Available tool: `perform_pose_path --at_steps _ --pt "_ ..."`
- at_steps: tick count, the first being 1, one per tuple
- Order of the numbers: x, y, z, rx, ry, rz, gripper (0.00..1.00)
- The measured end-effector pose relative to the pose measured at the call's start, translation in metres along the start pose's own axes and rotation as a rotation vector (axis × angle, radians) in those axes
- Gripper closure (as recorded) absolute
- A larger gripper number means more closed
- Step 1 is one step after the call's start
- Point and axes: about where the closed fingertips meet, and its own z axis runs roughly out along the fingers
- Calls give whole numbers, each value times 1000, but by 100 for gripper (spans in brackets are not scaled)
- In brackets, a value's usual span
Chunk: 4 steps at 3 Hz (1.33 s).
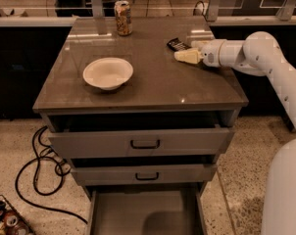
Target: Place rxbar chocolate into bottom drawer
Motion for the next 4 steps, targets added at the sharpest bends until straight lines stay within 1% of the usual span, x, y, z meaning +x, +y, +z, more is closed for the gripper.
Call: perform_pose_path --at_steps 1,2,3,4 --pt "-3 0 -1 0 0 0 93" --pt "-4 0 -1 -1 0 0 100" --pt "-5 1 -2 -1 0 -1 100" --pt "-21 3 -25 6 -3 -24 100"
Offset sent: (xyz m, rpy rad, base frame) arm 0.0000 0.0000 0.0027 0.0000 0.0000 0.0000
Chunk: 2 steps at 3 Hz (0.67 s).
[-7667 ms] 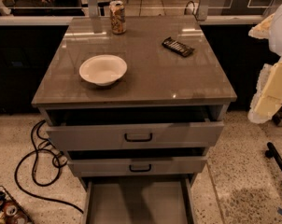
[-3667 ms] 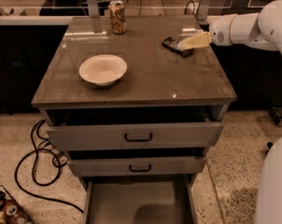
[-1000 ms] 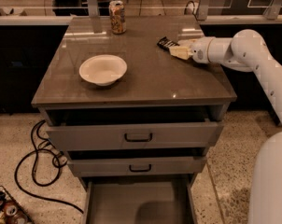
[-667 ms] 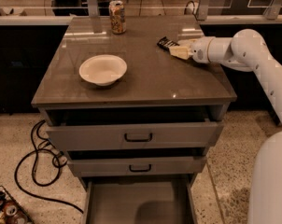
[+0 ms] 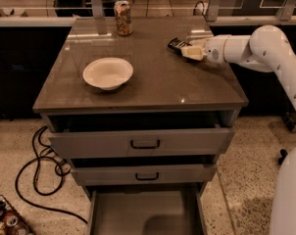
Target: Place rxbar chocolate into bottom drawer
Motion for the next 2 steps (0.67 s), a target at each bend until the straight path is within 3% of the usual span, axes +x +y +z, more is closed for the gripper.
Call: perform_pose_path --at_steps 2 --pt "-48 18 -68 45 -16 -99 100"
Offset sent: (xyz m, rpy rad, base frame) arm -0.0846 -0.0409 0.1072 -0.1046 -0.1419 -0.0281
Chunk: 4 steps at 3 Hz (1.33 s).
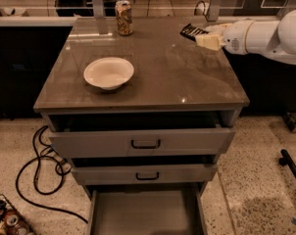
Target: Place rxbar chocolate into bottom drawer
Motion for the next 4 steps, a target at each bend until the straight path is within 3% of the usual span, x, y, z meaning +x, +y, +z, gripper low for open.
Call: perform_pose_path --at_steps 2,4 --pt "-13 23 -77 48 67 -46 100" --pt "7 65 -150 74 120 -73 100"
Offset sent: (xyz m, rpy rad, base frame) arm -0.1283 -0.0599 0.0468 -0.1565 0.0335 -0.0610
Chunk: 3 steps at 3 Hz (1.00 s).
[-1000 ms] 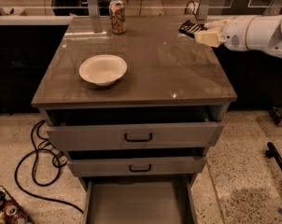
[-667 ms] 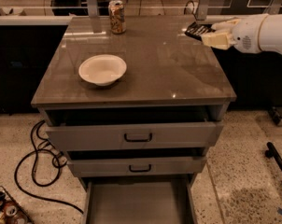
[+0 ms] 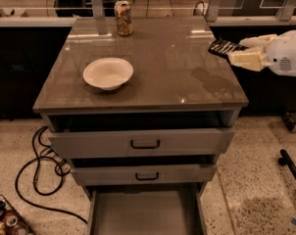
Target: Place rxbar chocolate into bottom drawer
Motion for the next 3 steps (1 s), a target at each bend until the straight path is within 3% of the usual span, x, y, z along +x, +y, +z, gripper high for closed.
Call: perform_pose_path --at_steps 1,3 --pt "23 27 -25 5 -17 -5 100" --pt "69 97 -52 -73 -48 -32 100"
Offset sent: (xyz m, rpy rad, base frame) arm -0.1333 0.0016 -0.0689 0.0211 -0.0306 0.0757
